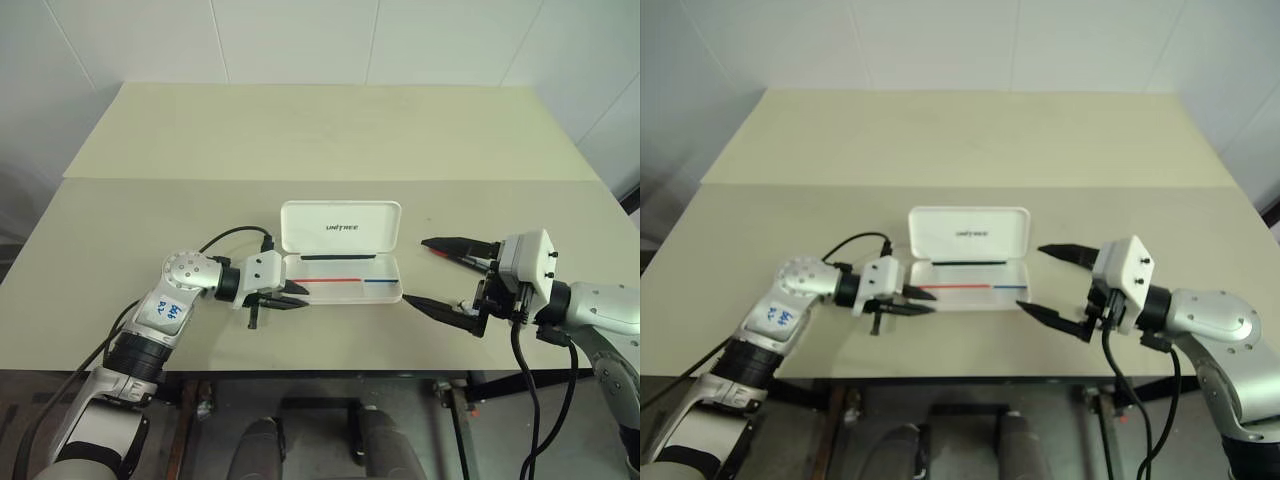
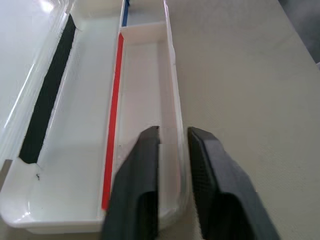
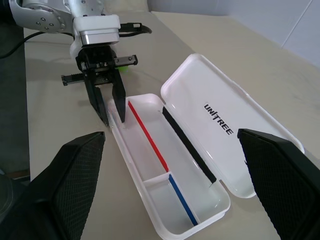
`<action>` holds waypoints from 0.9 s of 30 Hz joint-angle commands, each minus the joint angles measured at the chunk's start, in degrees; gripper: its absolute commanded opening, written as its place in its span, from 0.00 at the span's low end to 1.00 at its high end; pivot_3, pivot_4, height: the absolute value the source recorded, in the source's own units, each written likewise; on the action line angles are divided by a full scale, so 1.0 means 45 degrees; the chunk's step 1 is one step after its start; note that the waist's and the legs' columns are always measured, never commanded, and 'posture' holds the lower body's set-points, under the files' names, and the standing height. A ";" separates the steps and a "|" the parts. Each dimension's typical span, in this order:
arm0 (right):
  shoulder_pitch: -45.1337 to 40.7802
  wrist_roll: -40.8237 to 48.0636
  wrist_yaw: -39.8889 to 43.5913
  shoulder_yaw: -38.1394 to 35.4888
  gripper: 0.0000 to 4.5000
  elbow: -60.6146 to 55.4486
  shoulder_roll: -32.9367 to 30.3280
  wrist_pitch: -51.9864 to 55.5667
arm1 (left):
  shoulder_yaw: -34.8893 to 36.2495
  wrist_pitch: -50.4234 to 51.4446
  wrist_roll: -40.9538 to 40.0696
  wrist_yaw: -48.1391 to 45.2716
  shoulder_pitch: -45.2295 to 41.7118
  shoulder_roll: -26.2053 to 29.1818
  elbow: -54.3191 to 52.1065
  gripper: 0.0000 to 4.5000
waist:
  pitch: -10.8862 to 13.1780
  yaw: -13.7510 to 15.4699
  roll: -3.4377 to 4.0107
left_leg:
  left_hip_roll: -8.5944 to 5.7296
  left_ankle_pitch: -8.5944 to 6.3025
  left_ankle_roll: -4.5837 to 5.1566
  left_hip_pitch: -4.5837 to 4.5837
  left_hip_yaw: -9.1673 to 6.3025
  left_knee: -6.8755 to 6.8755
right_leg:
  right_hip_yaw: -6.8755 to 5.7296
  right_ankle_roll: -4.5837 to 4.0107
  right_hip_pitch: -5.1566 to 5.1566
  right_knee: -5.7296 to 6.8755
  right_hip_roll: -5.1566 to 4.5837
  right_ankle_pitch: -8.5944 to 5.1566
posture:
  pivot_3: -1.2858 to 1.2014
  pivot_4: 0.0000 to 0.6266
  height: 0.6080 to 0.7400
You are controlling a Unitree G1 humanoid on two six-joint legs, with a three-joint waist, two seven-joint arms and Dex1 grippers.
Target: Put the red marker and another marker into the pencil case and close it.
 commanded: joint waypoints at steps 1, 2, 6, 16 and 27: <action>-0.0139 0.0155 -0.0124 -0.0039 1.00 -0.0351 0.0079 -0.0062 | 0.0052 -0.0055 -0.0056 -0.0040 -0.0067 -0.0121 -0.0322 0.54 | 0.0000 0.0004 0.0000 | 0.0000 0.0000 0.0000 -0.0002 0.0001 -0.0004 | 0.0001 0.0000 -0.0003 0.0000 0.0000 0.0000 | 0.52 0.24 1.00; -0.0148 0.0141 -0.0141 -0.0010 1.00 -0.0336 0.0116 -0.0075 | 0.0095 0.0169 -0.0177 -0.0036 0.0028 -0.0136 -0.0620 0.61 | 0.0000 0.0013 0.0000 | 0.0000 0.0000 0.0000 -0.0002 0.0002 -0.0008 | 0.0000 0.0000 -0.0004 0.0000 0.0001 -0.0001 | 0.52 0.24 1.00; -0.0223 0.0061 -0.0200 0.0149 1.00 -0.0268 0.0281 -0.0143 | 0.0456 0.1387 -0.0768 0.0088 0.0404 -0.0103 -0.1974 0.61 | 0.0000 0.0004 0.0000 | 0.0000 -0.0002 0.0002 -0.0007 0.0001 -0.0008 | 0.0004 0.0002 -0.0005 0.0000 0.0002 0.0000 | 0.52 0.24 1.00; -0.0353 -0.0067 0.0030 0.0203 1.00 0.0860 0.0646 -0.0482 | 0.2433 0.4592 -0.3277 0.0387 0.1448 0.0906 -0.5651 0.73 | 0.0001 -0.0016 -0.0002 | 0.0003 -0.0004 0.0003 -0.0001 0.0005 -0.0002 | 0.0012 0.0004 -0.0005 0.0001 0.0004 0.0001 | 0.52 0.24 1.00; -0.2242 -0.1516 0.2106 0.0042 1.00 0.6848 -0.1268 -0.1662 | 0.3969 0.6181 -0.5396 0.0861 0.2289 0.1713 -0.7473 1.00 | 0.0005 -0.0035 -0.0008 | 0.0002 -0.0004 0.0003 0.0012 0.0026 0.0001 | 0.0026 0.0003 -0.0003 -0.0009 0.0003 0.0001 | 0.52 0.24 1.00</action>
